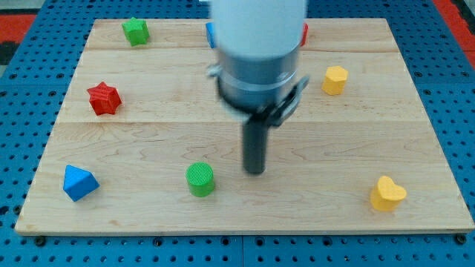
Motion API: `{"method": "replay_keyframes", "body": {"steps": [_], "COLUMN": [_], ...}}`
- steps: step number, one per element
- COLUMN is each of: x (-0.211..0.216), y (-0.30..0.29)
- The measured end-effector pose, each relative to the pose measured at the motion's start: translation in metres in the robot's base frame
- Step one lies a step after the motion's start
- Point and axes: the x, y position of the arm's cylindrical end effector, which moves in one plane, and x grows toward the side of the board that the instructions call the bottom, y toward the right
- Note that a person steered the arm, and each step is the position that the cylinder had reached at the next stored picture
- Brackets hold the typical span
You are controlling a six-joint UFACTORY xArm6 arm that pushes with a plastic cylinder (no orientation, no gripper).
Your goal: Place the yellow hexagon vertically above the yellow heart
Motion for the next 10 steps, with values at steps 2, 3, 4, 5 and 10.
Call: {"method": "replay_keyframes", "body": {"steps": [2, 3, 4, 5, 10], "x": [-0.155, -0.157, -0.159, -0.161, -0.248], "y": [0.044, 0.102, 0.137, 0.151, 0.011]}}
